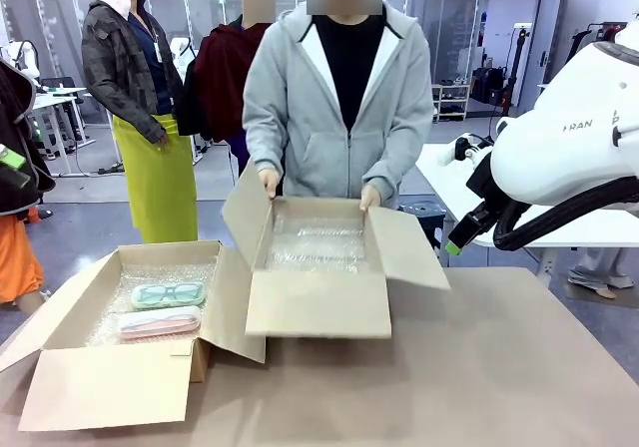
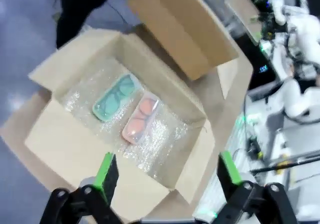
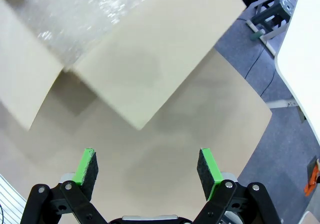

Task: Pack the glasses set securely to prepare it for shipping.
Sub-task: Position the Package Box on the left side of the table.

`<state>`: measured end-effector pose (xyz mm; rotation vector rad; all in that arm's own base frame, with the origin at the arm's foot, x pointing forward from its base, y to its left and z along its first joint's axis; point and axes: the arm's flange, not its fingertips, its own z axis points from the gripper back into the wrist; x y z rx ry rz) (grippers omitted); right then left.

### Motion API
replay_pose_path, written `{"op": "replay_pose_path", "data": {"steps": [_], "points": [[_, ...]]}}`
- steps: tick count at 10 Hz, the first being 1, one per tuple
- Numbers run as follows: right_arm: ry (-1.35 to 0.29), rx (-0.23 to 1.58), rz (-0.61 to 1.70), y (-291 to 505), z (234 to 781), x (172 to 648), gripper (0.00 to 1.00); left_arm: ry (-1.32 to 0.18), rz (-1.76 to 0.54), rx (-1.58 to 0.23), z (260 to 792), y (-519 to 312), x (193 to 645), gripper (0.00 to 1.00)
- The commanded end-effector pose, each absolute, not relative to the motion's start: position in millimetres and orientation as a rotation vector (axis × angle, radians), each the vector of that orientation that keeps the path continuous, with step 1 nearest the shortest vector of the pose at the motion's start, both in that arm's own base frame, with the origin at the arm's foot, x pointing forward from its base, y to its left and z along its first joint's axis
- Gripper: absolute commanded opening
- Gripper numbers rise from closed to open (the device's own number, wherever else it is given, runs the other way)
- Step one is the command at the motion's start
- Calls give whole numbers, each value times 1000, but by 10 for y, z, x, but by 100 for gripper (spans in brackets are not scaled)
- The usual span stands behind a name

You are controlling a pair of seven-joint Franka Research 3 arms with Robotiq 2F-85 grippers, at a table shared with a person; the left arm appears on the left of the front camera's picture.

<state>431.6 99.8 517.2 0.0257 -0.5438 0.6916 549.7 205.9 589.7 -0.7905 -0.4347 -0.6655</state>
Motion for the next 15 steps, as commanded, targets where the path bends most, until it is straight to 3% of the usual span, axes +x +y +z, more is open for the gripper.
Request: {"op": "replay_pose_path", "data": {"steps": [1,3,6,15], "points": [[-540,20,681,1020,5189,4315,100,-488,-894,-594,6128,1409,5259,100],[-540,20,681,1020,5189,4315,100,-530,-1029,-446,6327,847,5101,100],[-540,20,681,1020,5189,4315,100,-684,-1042,-371,6292,273,4832,100],[-540,20,681,1020,5189,4315,100,-641,-1026,-413,6014,-84,4699,100]]}}
